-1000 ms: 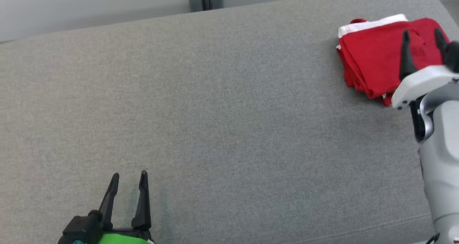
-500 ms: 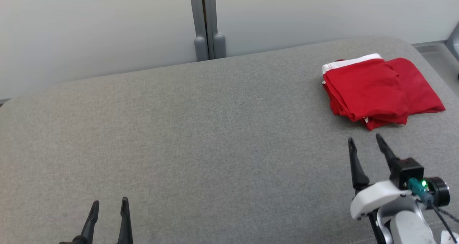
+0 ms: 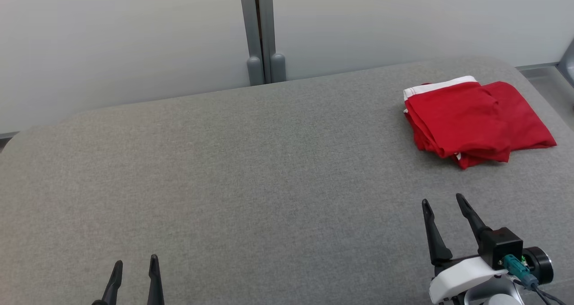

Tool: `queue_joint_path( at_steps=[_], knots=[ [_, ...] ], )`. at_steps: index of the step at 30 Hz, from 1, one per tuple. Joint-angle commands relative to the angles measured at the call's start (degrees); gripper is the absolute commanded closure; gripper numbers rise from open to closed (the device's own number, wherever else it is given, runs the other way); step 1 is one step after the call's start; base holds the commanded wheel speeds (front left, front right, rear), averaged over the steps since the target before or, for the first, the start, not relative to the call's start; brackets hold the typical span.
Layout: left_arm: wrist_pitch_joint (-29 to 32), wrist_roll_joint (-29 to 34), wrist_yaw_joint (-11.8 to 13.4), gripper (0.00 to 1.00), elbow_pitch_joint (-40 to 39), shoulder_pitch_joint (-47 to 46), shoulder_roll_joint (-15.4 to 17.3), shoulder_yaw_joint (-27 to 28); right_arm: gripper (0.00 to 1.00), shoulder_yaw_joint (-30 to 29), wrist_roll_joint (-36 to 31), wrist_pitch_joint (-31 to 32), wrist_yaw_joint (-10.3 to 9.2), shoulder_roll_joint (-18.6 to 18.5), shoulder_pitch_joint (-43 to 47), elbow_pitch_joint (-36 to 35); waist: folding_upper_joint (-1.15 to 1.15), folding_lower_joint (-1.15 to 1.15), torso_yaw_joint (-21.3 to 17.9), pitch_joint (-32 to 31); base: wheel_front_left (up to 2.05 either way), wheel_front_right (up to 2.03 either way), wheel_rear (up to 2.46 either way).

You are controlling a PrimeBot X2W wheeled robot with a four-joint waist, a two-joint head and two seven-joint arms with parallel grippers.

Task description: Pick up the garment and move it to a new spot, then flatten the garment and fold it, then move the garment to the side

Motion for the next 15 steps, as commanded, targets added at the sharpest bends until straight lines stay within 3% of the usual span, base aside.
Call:
queue_joint_path(
  at_steps=[1, 8, 9, 15],
  knots=[
    [-0.2, -0.2, 0.4, 0.0, 0.2, -0.4, 0.1, 0.2, 0.0, 0.0, 0.2, -0.2, -0.1, 0.0, -0.3, -0.3, 0.0, 0.0, 0.2, 0.0, 0.0, 0.0, 0.0],
    [-0.2, 0.1, 0.4, 0.0, 0.6, -0.7, 0.1, 0.0, 0.0, 0.5, 0.4, -0.1, -0.1, 0.0, -1.5, 0.4, 0.0, 0.0, 1.0, -0.2, 0.0, 0.0, 0.0],
    [0.0, 0.1, 0.4, 1.0, 0.5, -0.1, 0.0, 0.0, 1.0, 0.5, 0.2, 0.0, 0.0, 0.1, -1.2, 0.3, 0.0, 0.0, 1.0, -0.2, 0.0, 0.0, 0.0],
    [1.4, -3.5, 0.3, 1.0, 2.1, -1.1, -0.1, 0.4, 1.0, -0.2, 4.5, 1.4, 0.01, 0.2, -1.5, 1.6, 0.0, 0.0, 1.2, -0.1, 0.0, 0.0, 0.0]
  ],
)
